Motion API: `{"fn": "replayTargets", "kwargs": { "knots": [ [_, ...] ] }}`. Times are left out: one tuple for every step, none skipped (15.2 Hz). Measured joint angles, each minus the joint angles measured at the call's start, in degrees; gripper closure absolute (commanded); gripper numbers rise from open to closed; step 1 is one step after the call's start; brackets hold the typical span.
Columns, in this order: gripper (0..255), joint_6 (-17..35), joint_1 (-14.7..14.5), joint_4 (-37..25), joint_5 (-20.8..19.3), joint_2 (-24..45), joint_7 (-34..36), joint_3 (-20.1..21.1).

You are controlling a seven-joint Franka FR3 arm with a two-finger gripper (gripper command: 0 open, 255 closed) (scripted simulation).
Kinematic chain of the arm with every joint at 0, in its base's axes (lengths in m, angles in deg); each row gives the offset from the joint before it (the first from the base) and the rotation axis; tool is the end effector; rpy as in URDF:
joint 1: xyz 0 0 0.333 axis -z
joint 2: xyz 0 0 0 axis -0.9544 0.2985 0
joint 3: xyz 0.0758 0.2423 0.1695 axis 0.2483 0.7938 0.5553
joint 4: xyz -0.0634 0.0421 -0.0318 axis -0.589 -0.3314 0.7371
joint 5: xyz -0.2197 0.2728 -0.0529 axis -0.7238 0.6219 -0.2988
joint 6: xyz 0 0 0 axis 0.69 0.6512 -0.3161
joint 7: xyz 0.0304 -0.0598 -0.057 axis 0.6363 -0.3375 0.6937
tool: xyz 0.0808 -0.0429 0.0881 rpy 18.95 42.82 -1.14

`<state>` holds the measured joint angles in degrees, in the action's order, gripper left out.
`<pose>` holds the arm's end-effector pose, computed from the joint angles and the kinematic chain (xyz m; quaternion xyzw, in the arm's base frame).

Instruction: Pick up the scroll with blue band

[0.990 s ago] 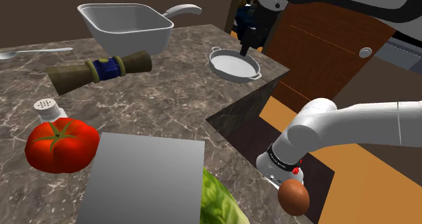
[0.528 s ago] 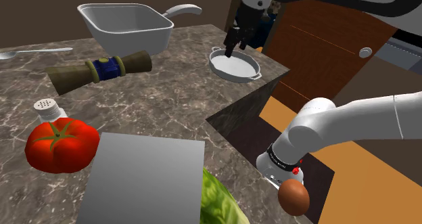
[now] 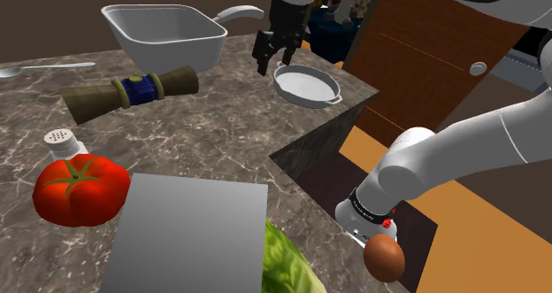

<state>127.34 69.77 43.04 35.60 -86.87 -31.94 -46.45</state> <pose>0.3399 0.1455 0.5678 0.9986 0.0264 0.0406 0.0224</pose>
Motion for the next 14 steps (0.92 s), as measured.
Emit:
{"fn": "replayTargets", "kwargs": {
  "knots": [
    [0,-0.04,-0.16,-1.37,0.17,1.37,1.35,1.10],
    [0,0.58,-0.18,-2.82,0.14,3.48,2.72,2.30],
    [0,0.54,-0.30,-4.23,0.17,4.95,4.06,3.35],
    [0,0.55,-0.39,-6.03,0.07,6.79,5.53,4.54],
    [0,0.27,-0.52,-7.50,0.00,8.07,6.77,5.47],
    [0,0.24,-0.57,-9.09,-0.25,9.70,7.98,6.40],
    [0,0.35,-0.62,-11.24,-0.71,12.06,9.60,7.69],
    [0,0.00,-0.77,-13.07,-1.04,13.71,11.02,8.70],
    [0,0.05,-0.82,-15.09,-1.70,15.93,12.41,9.73],
    [0,-0.24,-0.98,-17.36,-2.42,18.19,13.98,10.84],
    [0,-0.65,-1.27,-19.20,-2.95,19.85,15.46,11.80],
    [0,-0.50,-1.63,-20.88,-3.75,21.93,17.17,12.93],
    [0,-0.86,-2.02,-23.13,-4.70,24.19,18.82,13.96],
    [0,-1.67,-2.48,-26.10,-5.90,26.80,20.52,14.97]
  ]
}}
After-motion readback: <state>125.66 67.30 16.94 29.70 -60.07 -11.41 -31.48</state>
